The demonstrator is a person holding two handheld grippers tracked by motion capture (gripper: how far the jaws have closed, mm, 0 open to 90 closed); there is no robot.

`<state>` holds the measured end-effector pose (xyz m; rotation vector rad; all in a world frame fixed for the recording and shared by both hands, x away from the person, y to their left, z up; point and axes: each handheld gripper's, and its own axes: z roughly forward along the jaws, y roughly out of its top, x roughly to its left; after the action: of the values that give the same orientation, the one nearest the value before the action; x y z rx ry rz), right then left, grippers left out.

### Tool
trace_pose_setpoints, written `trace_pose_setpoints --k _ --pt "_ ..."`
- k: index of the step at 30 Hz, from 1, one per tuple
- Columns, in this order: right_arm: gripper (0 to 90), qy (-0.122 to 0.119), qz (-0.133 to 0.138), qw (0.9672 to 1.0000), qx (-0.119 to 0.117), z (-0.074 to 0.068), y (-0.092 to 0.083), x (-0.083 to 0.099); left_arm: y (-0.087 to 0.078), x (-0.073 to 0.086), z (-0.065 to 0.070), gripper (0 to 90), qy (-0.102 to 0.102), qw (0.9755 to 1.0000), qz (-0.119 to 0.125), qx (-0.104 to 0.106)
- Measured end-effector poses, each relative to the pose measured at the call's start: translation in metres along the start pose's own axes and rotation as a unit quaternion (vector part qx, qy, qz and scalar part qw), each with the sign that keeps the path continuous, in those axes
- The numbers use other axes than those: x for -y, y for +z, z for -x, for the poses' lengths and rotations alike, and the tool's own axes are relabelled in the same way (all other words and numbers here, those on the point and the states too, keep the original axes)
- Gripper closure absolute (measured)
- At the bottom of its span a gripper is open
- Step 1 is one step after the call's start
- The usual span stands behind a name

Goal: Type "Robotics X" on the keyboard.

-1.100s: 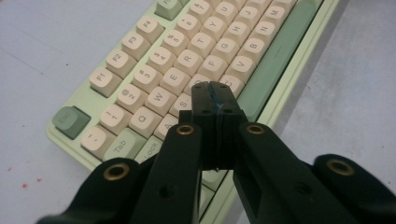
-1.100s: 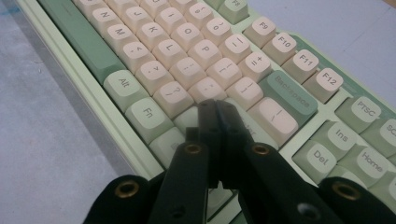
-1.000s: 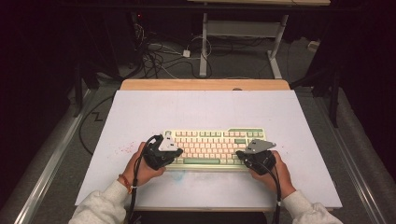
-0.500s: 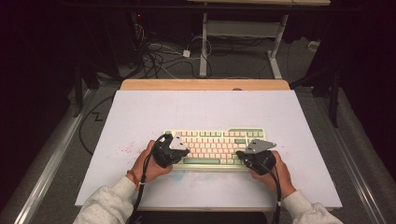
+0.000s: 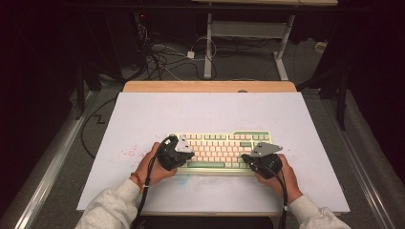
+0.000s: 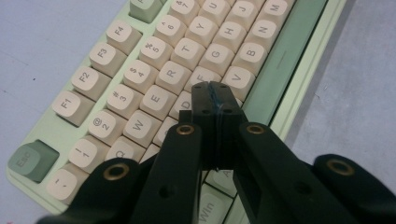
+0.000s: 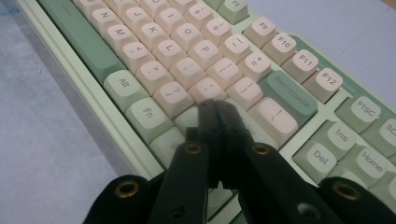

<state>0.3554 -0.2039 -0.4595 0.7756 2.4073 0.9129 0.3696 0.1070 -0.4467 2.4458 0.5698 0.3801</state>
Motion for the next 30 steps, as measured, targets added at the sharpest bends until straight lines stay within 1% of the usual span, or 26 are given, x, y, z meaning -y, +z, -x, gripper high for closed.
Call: trace_pose_setpoints --k 3,13,20,22,25,27,28,30 --pt "90.0 -0.001 -0.001 1.0 0.001 -0.0003 -0.0001 -0.0001 0.0018 0.0008 0.0005 87.4 0.003 1.0 -0.006 -0.003" --pt "90.0 0.0 0.001 1.0 0.001 -0.0001 0.0 0.0002 0.0022 0.0002 -0.0011 87.3 0.002 1.0 -0.007 -0.004" --pt "90.0 0.001 0.001 1.0 0.001 -0.0002 0.0 0.0003 -0.0011 -0.0006 -0.0015 87.2 0.004 0.9999 -0.001 -0.011" --pt "90.0 0.0 0.001 1.0 0.001 -0.0002 0.0 0.0002 -0.0023 -0.0006 -0.0023 87.2 0.002 0.9999 0.001 -0.011" --pt "90.0 0.0 0.0 1.0 0.001 -0.0003 -0.0001 0.0 -0.001 0.0005 -0.0024 87.2 0.003 0.9999 -0.005 -0.011" --pt "90.0 -0.001 0.0 1.0 0.001 -0.0004 0.0001 -0.0001 0.0052 0.0028 -0.0017 87.3 0.004 0.9998 -0.018 -0.009" --pt "90.0 -0.001 -0.001 1.0 0.002 -0.0004 -0.0001 -0.0001 0.0061 0.0036 -0.0014 87.3 0.004 0.9999 -0.01 -0.011" --pt "90.0 -0.002 -0.001 1.0 0.003 -0.0006 -0.0001 -0.0003 0.0044 0.0021 -0.0004 87.2 0.008 0.9998 -0.013 -0.015"
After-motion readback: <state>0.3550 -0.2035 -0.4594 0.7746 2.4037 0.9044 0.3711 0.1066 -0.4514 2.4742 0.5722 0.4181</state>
